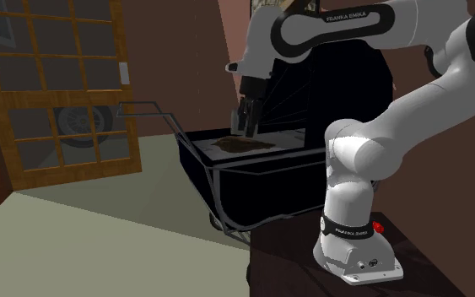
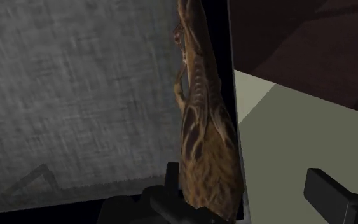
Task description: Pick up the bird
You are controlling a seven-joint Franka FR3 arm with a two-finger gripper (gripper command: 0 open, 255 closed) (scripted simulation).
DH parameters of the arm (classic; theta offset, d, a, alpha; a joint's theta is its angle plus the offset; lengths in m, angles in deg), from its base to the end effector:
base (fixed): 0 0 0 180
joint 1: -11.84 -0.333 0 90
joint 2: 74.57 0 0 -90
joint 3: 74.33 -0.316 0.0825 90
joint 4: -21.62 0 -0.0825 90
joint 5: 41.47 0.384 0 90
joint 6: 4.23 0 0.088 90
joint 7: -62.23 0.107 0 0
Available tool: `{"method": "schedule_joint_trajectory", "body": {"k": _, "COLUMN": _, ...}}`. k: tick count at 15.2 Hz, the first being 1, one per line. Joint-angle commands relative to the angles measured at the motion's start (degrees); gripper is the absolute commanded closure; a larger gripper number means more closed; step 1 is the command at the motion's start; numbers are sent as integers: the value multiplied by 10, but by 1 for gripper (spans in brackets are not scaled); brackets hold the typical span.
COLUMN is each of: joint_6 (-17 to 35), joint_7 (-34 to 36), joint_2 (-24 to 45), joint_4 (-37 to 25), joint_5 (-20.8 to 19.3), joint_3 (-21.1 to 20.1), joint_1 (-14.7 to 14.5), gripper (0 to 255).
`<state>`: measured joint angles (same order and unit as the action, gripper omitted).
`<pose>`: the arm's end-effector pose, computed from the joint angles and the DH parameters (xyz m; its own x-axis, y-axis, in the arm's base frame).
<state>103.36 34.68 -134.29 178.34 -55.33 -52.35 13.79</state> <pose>0.2480 -0.1333 0.4879 0.9463 0.2675 0.1815 0.2732 -0.9619 -0.0066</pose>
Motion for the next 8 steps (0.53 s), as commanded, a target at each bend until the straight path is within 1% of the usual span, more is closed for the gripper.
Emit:
{"method": "schedule_joint_trajectory", "body": {"k": 1, "joint_6": 30, "joint_7": -54, "joint_2": 2, "joint_4": 11, "joint_5": -24, "joint_3": 44, "joint_1": 1, "gripper": 0}}
{"method": "schedule_joint_trajectory", "body": {"k": 8, "joint_6": 85, "joint_7": -59, "joint_2": 10, "joint_4": 59, "joint_5": -44, "joint_3": 66, "joint_1": 12, "gripper": 0}}
